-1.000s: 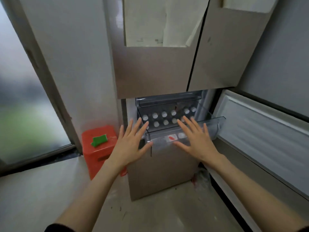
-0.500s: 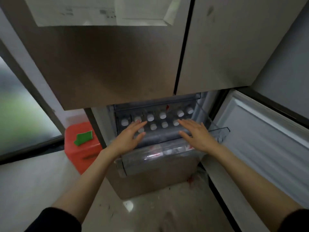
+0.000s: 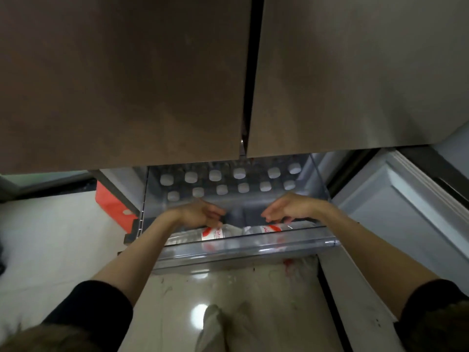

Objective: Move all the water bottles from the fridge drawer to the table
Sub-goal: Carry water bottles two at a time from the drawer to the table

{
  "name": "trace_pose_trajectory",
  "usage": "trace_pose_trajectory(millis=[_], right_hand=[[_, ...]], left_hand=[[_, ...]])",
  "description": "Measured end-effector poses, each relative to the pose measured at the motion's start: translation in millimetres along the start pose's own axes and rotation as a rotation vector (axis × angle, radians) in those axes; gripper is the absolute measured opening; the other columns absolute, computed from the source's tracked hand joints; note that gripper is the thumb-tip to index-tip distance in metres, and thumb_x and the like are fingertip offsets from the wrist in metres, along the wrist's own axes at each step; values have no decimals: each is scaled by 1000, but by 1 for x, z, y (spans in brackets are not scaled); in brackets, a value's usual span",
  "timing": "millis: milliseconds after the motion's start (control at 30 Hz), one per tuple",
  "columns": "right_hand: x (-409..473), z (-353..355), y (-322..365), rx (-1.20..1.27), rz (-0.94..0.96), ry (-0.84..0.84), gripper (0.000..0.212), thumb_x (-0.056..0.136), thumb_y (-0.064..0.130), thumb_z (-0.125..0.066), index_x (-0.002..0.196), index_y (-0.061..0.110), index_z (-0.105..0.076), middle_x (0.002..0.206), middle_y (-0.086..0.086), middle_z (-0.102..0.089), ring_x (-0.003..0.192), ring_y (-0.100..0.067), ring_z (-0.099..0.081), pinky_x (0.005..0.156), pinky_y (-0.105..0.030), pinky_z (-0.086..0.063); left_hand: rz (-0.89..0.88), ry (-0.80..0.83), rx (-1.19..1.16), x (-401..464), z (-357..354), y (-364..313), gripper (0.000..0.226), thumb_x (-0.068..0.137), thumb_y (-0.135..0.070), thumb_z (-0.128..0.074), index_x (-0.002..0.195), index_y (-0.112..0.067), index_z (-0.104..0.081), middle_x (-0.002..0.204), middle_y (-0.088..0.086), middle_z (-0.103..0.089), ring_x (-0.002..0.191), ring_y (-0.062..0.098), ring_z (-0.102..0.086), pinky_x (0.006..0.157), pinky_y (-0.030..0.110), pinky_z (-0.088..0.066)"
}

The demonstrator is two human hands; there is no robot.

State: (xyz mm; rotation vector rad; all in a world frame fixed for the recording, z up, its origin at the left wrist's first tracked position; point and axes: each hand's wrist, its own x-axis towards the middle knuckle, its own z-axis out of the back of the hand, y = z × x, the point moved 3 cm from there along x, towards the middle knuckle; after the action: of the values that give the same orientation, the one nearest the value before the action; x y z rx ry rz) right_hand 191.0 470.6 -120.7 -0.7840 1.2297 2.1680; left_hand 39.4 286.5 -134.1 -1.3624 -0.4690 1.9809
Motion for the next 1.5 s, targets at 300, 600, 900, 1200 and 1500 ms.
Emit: trace_pose_trajectory(millis=[300, 600, 900, 1200, 1500], right_hand=[[36, -3, -4, -284, -113, 326, 40, 83, 43, -64, 120, 29, -59, 112, 9, -62, 117, -16, -49, 100, -34, -37], [49, -5, -15, -248, -168, 511, 13, 83, 48, -59, 88, 37, -63, 90, 17, -54, 119, -14, -43, 107, -41, -26], [39, -4, -2, -330, -98, 428, 53, 84, 38, -63, 131, 17, -49, 117, 7, -57, 115, -15, -48, 106, -34, -35], [42, 14, -8, -161, -75, 50, 51, 86, 39, -62, 127, 13, -49, 124, -2, -57, 113, -21, -57, 96, -30, -44], [49, -5, 12, -404, -85, 66, 50, 73, 49, -71, 107, 16, -56, 95, 3, -60, 80, -12, -56, 62, -20, -40]], left_hand=[[115, 208, 224, 36, -5, 5, 67, 82, -32, -67, 140, -19, -36, 126, 6, -58, 109, 27, -59, 104, 35, -38], [120, 267, 236, 49, -12, 14, 55, 79, -30, -70, 128, -21, -49, 126, 3, -53, 111, 24, -52, 96, 35, -47], [46, 157, 212, 49, 0, 11, 42, 87, -28, -61, 125, -19, -49, 121, 4, -57, 103, 19, -56, 90, 31, -50], [119, -132, 22, 38, 20, 17, 38, 95, -29, -48, 130, -17, -42, 112, 7, -56, 91, 19, -57, 79, 32, -51], [177, -118, 218, 42, 16, 14, 69, 75, -47, -70, 130, -16, -42, 125, 4, -57, 107, 21, -57, 90, 30, -48]])
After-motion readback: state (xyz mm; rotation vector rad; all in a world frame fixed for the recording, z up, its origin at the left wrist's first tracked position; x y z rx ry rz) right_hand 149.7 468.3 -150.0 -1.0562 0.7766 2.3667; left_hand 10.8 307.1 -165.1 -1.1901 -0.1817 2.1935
